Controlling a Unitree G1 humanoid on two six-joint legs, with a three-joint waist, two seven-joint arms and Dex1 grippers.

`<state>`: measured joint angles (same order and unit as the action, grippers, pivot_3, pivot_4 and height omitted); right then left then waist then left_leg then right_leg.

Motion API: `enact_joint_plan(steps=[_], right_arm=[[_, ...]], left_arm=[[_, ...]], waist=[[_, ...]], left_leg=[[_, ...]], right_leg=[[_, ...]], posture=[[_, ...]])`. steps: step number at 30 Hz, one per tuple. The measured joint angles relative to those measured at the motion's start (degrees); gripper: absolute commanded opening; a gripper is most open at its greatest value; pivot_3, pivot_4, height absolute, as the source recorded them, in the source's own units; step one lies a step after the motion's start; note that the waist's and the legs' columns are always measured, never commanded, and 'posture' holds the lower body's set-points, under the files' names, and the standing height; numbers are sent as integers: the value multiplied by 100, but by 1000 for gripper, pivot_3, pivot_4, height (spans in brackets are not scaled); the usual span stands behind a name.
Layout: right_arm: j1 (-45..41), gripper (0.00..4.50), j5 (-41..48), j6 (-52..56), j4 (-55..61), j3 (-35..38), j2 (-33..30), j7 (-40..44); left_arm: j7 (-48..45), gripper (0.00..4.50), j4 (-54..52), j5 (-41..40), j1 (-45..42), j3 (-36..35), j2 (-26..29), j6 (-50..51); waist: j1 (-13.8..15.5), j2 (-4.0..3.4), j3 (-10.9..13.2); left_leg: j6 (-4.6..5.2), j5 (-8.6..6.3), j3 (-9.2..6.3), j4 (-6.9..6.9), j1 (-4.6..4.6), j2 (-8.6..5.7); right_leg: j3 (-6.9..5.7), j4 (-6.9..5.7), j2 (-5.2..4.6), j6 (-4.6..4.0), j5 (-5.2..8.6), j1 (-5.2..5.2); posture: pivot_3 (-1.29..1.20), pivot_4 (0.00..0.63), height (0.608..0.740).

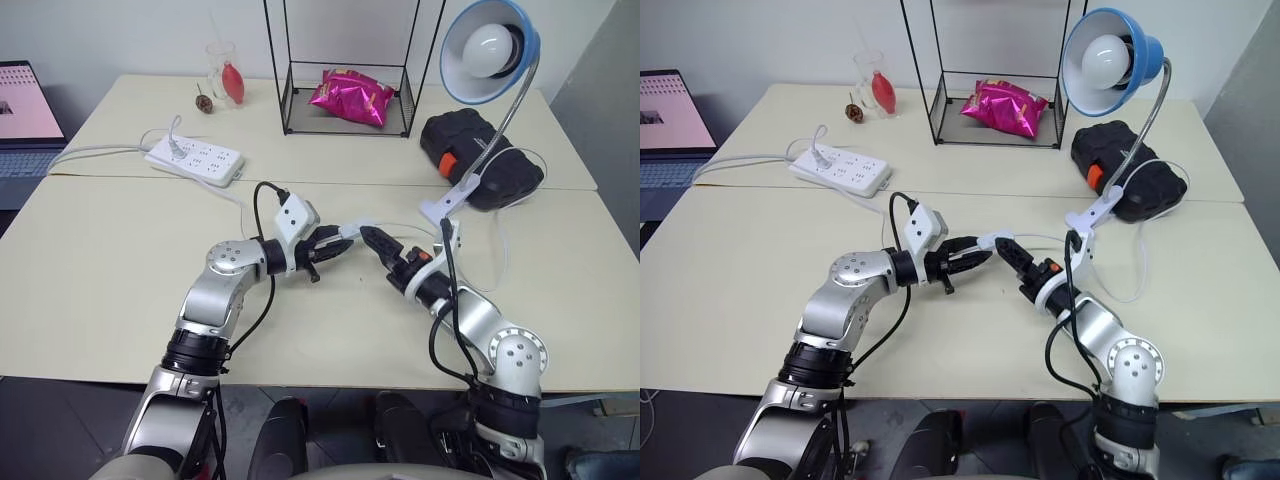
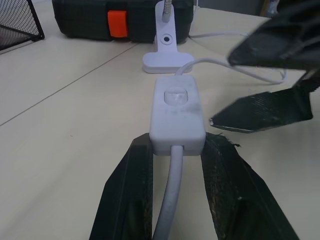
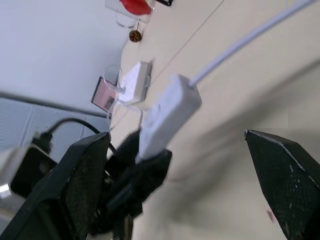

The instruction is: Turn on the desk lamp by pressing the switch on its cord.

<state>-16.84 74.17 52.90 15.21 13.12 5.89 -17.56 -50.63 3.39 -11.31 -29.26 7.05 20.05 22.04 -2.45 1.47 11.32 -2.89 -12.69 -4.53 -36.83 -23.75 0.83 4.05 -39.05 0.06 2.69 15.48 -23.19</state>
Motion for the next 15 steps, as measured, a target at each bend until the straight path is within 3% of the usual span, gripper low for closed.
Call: enact_joint_plan(steps=[15], right_arm=[[-205, 4500, 397, -382, -316, -271, 82, -346]], left_arm=[[1, 1040, -98, -1, 2, 9, 101, 144]], waist=[[-26, -1, 0]], left_leg=[[0, 0, 0, 1, -5, -1]], right_leg=[[0, 4, -2, -1, 0, -2]], posture=[[0, 150, 740]])
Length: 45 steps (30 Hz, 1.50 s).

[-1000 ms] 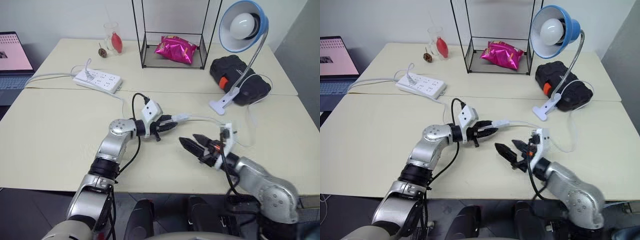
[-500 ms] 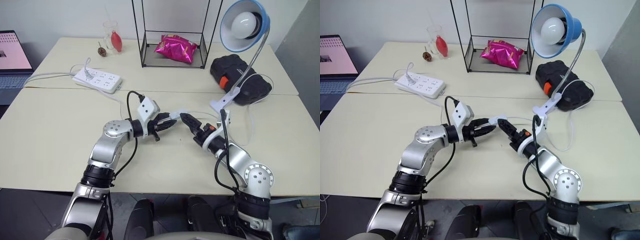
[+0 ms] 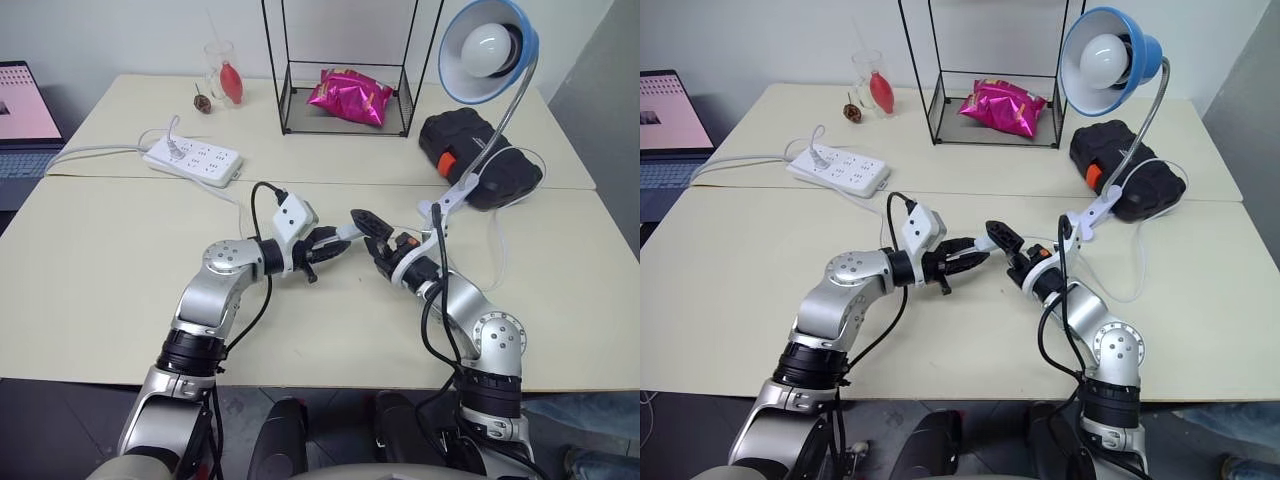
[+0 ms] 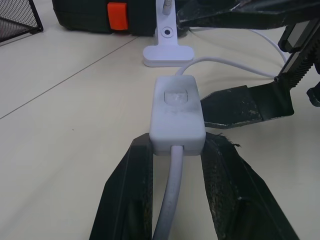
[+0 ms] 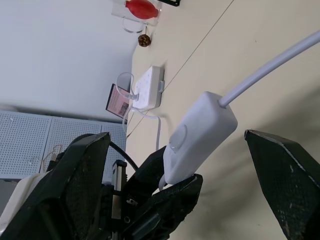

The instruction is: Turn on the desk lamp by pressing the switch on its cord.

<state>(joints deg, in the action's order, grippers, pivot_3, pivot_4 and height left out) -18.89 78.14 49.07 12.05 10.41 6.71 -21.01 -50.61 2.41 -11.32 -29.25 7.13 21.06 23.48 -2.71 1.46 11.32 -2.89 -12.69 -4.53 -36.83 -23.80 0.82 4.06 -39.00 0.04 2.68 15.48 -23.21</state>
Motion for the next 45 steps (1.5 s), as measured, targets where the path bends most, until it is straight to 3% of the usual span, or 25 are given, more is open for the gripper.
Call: enact_joint_plan(steps=[3, 17, 21, 29, 31, 37, 43, 45], right_arm=[[-1, 4500, 63, -3, -2, -47, -4, -41], [-9, 1041, 230, -126, -120, -95, -4, -150], [-20, 528, 319, -144, -128, -167, -5, -143], [-20, 527, 373, -232, -182, -204, -11, -136], [-22, 1225, 374, -251, -185, -216, -13, -137], [44, 2543, 350, -252, -226, -227, -80, -67], [285, 3839, 363, 38, -68, -301, -617, 154], [398, 4274, 354, 241, 192, -394, -1062, 345]], left_arm=[[1, 1040, -29, 0, 0, 2, 0, 11], [14, 1040, -286, -16, 51, 27, 4, 118], [44, 1036, -292, -45, 72, 29, 7, 137], [114, 1035, -292, -156, 71, 28, 17, 227], [118, 1035, -292, -168, 70, 28, 23, 230], [126, 1033, -292, -169, 35, 29, 32, 218], [140, 1032, -268, -152, 11, 44, 30, 155], [140, 1032, -204, -122, -49, 78, 29, 59]], waist=[[0, 0, 0], [-4, -1, 0], [-7, -1, 1], [-9, -2, 1], [-10, -2, 1], [-10, -2, 1], [-12, -2, 1], [0, -2, 1]], left_leg=[[0, 0, 0, 0, 0, 0], [0, 0, 1, 2, -1, 0], [0, 0, 0, 2, -2, 0], [0, 0, 1, 3, -2, 0], [0, 0, 1, 3, -2, 0], [0, 0, 1, 4, -2, 0], [0, 0, 3, 4, -4, -1], [0, 0, 2, 3, -6, -3]], right_leg=[[0, 0, 0, 0, 0, 0], [1, 1, 0, 3, 2, -2], [0, 1, 0, 3, 2, -2], [1, 2, 0, 3, 2, -3], [1, 2, 0, 3, 2, -3], [1, 3, 0, 3, 2, -3], [2, 4, -1, 4, 3, -3], [1, 5, -2, 4, 3, -3]], posture=[[0, 150, 740], [0, 150, 740], [0, 150, 740], [0, 150, 740], [0, 150, 740], [0, 150, 740], [0, 150, 740], [0, 150, 740]])
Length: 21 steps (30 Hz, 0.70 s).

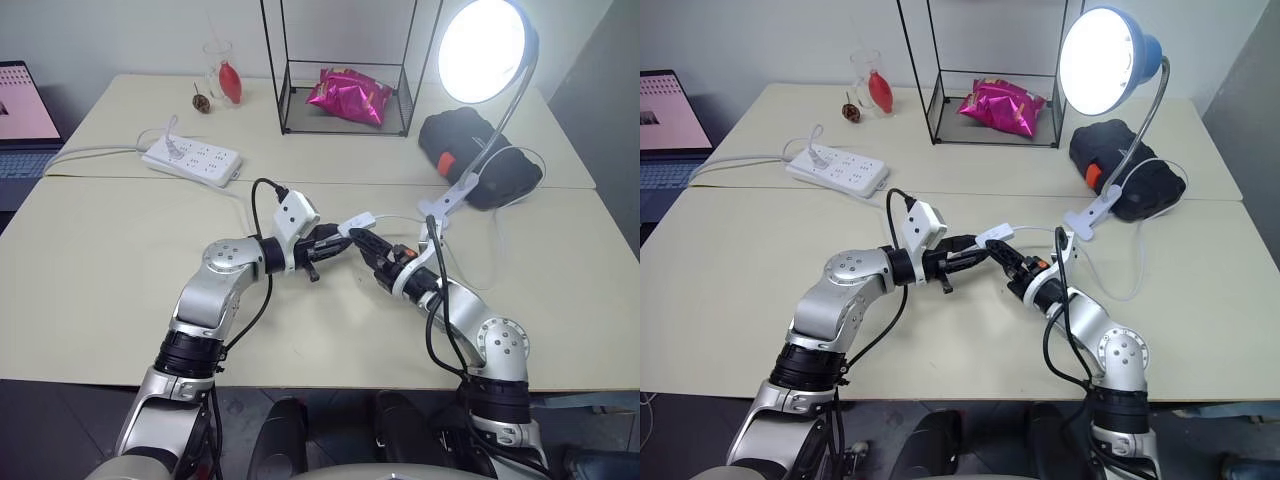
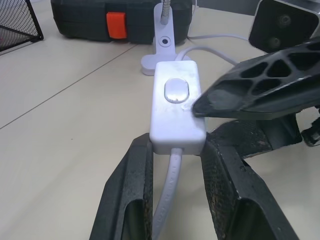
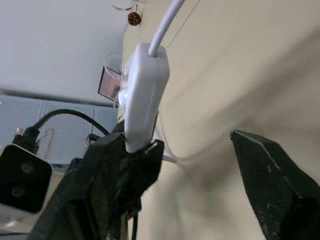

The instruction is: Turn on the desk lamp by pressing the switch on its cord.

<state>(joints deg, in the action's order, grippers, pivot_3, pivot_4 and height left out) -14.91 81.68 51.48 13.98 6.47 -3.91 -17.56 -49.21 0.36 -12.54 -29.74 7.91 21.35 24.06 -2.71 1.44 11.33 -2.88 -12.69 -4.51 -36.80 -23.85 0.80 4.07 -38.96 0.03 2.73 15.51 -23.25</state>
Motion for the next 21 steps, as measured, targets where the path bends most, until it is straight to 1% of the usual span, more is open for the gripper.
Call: enact_joint_plan(steps=[1, 2, 4, 5, 6, 7, 8, 11, 12, 14, 16, 19, 21], right_arm=[[88, 4487, -12, 153, 225, -37, -357, 189], [146, 4500, -23, 312, 476, -112, -762, 410], [178, 4500, -60, 481, 896, -68, -1293, 776], [168, 4500, -213, 510, 1112, -119, -1622, 1096], [135, 4500, -389, 615, 1411, -252, -2167, 1532], [56, 4500, -710, 605, 1618, -333, -2638, 1973], [-46, 4500, -1080, 585, 1876, -496, -3260, 2480], [-175, 4500, -2120, 197, 2175, -774, -4309, 3642], [-175, 4500, -2405, 95, 2181, -857, -4611, 3945], [-177, 4500, -3253, -418, 2086, -1033, -5342, 4833], [-192, 4500, -3682, -770, 1931, -996, -5588, 5345], [-191, 4500, -3962, -1073, 1843, -996, -5602, 5819], [-191, 4500, -4060, -1172, 1792, -992, -5600, 5940]], left_arm=[[-8, 1032, 74, 47, -41, 35, 14, -94], [-24, 1032, 171, 116, -74, 87, 32, -200], [-39, 1032, 370, 235, -86, 133, 125, -352], [-64, 1032, 507, 334, -119, 208, 141, -508], [-130, 1032, 639, 423, -154, 316, 153, -649], [-177, 1032, 745, 484, -163, 369, 163, -761], [-226, 1032, 864, 524, -176, 445, 161, -856], [-323, 1032, 1136, 624, -202, 546, 154, -1068], [-354, 1032, 1205, 634, -205, 553, 154, -1121], [-427, 1032, 1507, 690, -279, 590, 126, -1306], [-492, 1032, 1747, 744, -325, 643, 97, -1445], [-541, 1032, 1980, 807, -372, 681, 43, -1577], [-553, 1032, 2051, 837, -396, 693, 24, -1628]], waist=[[6, -1, 0], [11, -6, 3], [0, 2, -1], [-9, -5, 3], [-11, -16, 9], [-16, -15, 9], [-15, -20, 12], [-9, -12, 8], [-5, -12, 8], [5, -14, 10], [4, -10, 8], [11, -9, 9], [16, -9, 9]], left_leg=[[0, 0, 0, -1, -1, 0], [0, 0, 2, -1, -3, -6], [0, 0, 1, -1, -2, -3], [0, 0, 4, -3, -2, -2], [1, 0, 5, 0, -1, -8], [1, 0, 5, -3, 0, -2], [1, 0, 5, 2, 1, -6], [1, 0, 0, 2, 0, 0], [1, 0, 1, 4, 0, 0], [1, 0, 6, 3, -2, -6], [1, -1, 8, 1, -3, -5], [1, -1, 7, 1, -4, -5], [1, -1, 7, 0, -4, -5]], right_leg=[[0, 1, 0, 0, 0, 0], [1, 3, -6, 1, 1, 0], [0, 4, -4, 2, 1, 1], [3, 3, -1, 2, 1, -1], [3, 4, -6, 3, 2, -1], [0, 5, -2, 3, 2, 0], [1, 6, -5, 4, 2, -1], [-4, 9, 3, 3, 3, -1], [-4, 10, 2, 3, 3, -1], [-1, 14, -6, 5, 4, -1], [0, 18, -6, 7, 3, 1], [-1, 15, -7, 7, 3, 1], [-1, 14, -7, 7, 3, 1]], posture=[[0, 150, 740], [0, 150, 740], [0, 150, 740], [0, 150, 740], [0, 150, 740], [0, 150, 740], [0, 150, 740], [0, 150, 740], [0, 150, 740], [0, 150, 740], [0, 150, 740], [0, 150, 740], [0, 150, 740]])
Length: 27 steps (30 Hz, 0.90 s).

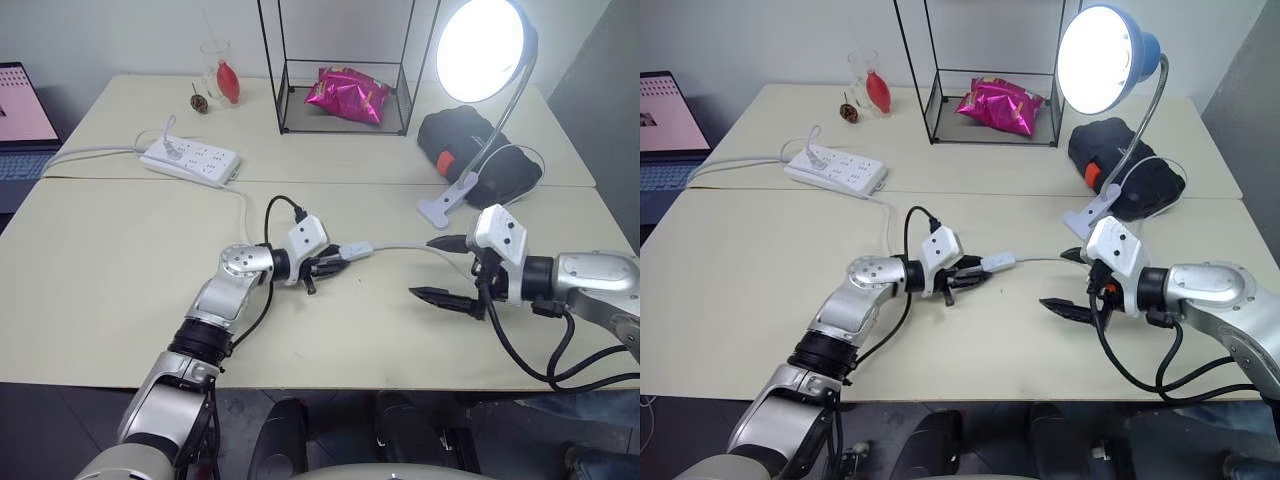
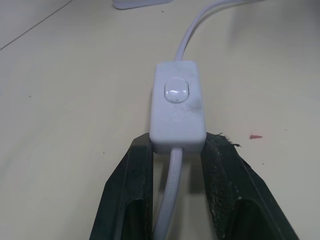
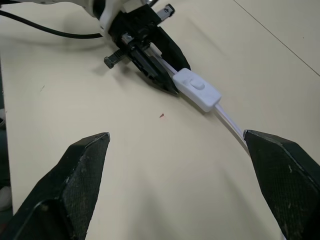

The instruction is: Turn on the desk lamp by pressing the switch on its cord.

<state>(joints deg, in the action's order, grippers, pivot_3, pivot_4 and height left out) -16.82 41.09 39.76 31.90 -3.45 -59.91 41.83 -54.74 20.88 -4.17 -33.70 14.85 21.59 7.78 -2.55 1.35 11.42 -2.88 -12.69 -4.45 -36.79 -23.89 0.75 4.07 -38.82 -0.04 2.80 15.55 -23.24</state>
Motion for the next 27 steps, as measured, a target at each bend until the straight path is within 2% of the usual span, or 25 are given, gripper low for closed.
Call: enact_joint_plan(steps=[4, 5, 6, 14, 17, 24, 27], right_arm=[[-2, 4500, -383, -310, -351, 40, 75, 312], [-2, 4500, -433, -352, -422, 41, 94, 357], [-3, 4500, -520, -417, -495, 41, 131, 443], [-92, 4500, -847, -580, -763, 41, 255, 741], [-179, 4500, -961, -688, -874, 45, 324, 865], [-202, 4500, -1233, -1168, -1258, 197, 482, 1199], [-272, 4500, -1161, -1426, -1586, 557, 693, 1320]], left_arm=[[-110, 1032, 197, 49, -49, 59, -16, -198], [-111, 1733, 209, 50, -49, 58, -22, -213], [-110, 1836, 224, 51, -53, 55, -25, -235], [-138, 3546, 265, 23, -57, 36, 18, -394], [-223, 4096, 27, -143, 44, -169, 109, -328], [-173, 4096, -1540, -892, 463, -997, 708, 681], [57, 4096, -2299, -956, 686, -1374, 1334, 1307]], waist=[[19, 0, 0], [23, 0, 0], [26, 0, 0], [34, 0, 0], [28, 0, 0], [38, -1, 1], [10, -1, 2]], left_leg=[[0, 0, 1, -5, 1, -1], [0, 0, 0, -5, 1, -1], [0, 0, 0, -5, 1, -1], [0, 0, -1, -6, 2, -1], [0, 0, -1, -6, 3, 1], [0, 0, -3, -9, 3, 1], [0, 0, -1, -8, 9, 3]], right_leg=[[0, -3, -1, 2, -1, 1], [0, -4, -1, 2, -1, 1], [0, -5, -1, 2, -1, 1], [-1, -7, -1, 1, -2, 1], [0, -9, 0, 1, -2, 1], [-1, -13, -2, 1, -2, 1], [1, -13, -1, 1, -2, 2]], posture=[[0, 150, 740], [0, 150, 740], [0, 150, 740], [0, 150, 740], [0, 150, 740], [0, 150, 740], [0, 150, 740]])
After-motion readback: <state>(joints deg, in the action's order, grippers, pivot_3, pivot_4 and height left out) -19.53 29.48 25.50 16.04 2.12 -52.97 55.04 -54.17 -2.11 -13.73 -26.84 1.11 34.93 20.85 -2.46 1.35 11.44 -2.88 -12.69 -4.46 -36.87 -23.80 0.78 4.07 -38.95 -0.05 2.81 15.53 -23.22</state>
